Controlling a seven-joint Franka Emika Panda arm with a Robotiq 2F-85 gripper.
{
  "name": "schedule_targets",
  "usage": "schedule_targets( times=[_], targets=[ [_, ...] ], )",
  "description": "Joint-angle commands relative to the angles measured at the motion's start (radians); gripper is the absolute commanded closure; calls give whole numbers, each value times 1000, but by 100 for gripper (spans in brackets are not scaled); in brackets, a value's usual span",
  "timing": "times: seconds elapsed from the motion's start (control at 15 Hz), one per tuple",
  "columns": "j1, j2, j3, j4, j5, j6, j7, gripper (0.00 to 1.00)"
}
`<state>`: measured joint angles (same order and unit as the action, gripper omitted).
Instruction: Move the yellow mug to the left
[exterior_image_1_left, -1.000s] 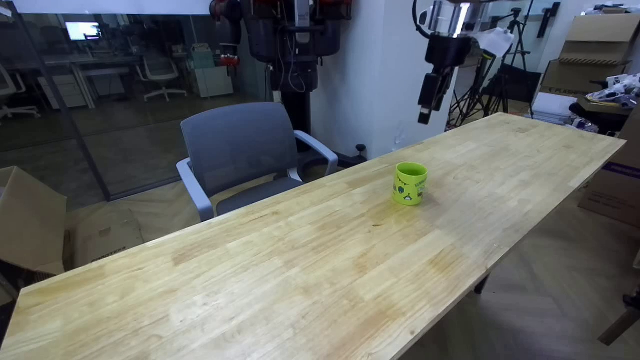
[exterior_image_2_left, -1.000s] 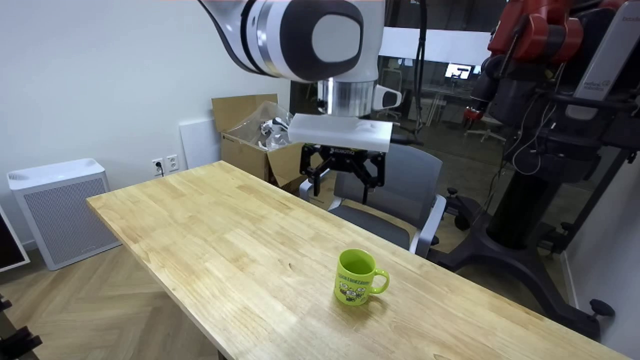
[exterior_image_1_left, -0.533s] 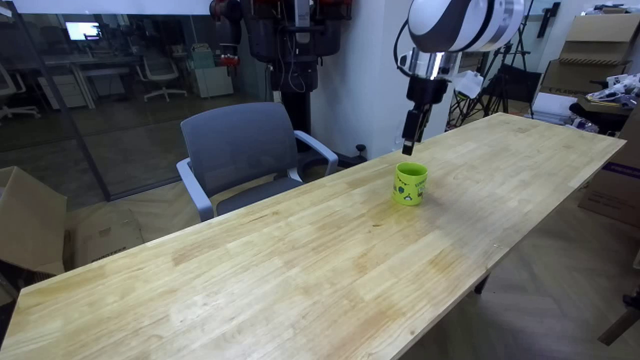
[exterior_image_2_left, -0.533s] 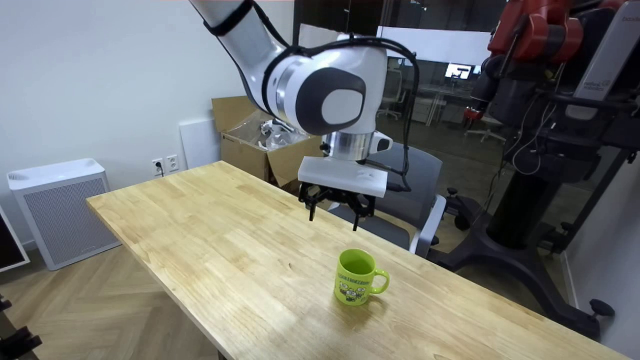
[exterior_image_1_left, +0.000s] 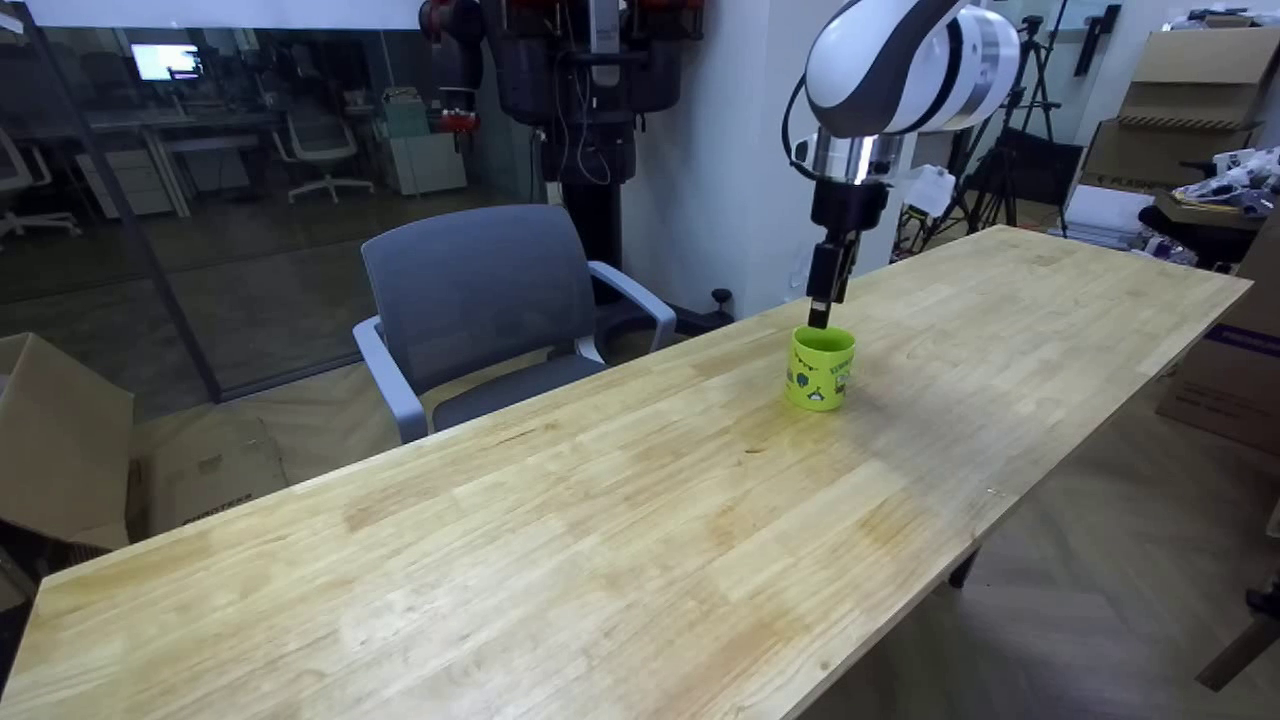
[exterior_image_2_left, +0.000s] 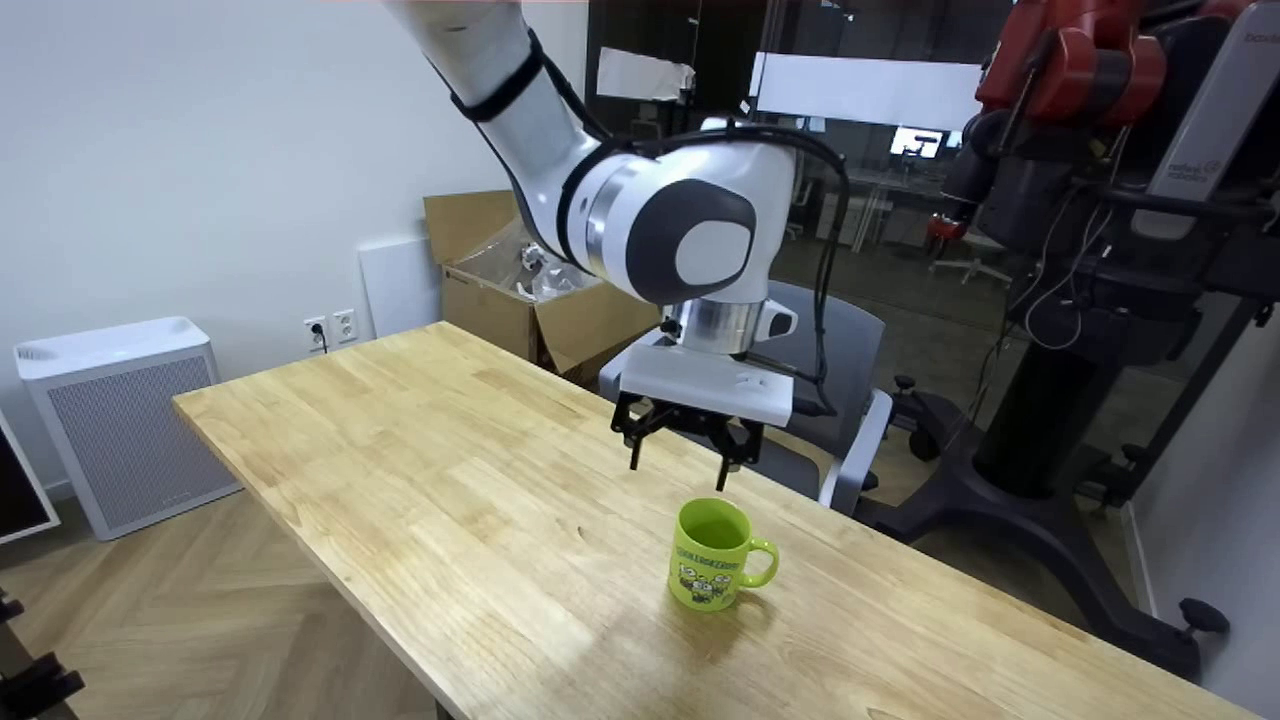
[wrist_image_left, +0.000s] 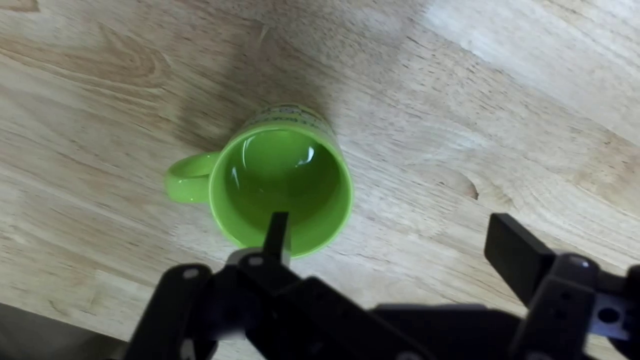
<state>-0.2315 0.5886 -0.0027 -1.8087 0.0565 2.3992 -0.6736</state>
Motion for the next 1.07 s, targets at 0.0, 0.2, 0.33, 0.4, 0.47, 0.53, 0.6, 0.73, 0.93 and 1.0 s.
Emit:
schedule_targets(
  times=[0.0,0.2,0.33,0.4,0.47,0.53,0.6,0.73,0.93,1.0],
  targets=[
    [-16,51,6,48,-12,0,10,0],
    [-23,98,6,74,-19,12,9,0],
    [-27,129,6,97,-24,12,10,0],
    [-29,143,7,109,-26,6,11,0],
    [-30,157,7,121,-30,3,13,0],
    [-31,172,9,135,-34,-4,12,0],
    [-31,185,8,148,-39,-9,14,0],
    [-31,208,9,171,-43,-13,16,23],
    [-29,232,8,198,-52,-11,19,40],
    [-29,238,8,205,-56,-11,20,47]
  ],
)
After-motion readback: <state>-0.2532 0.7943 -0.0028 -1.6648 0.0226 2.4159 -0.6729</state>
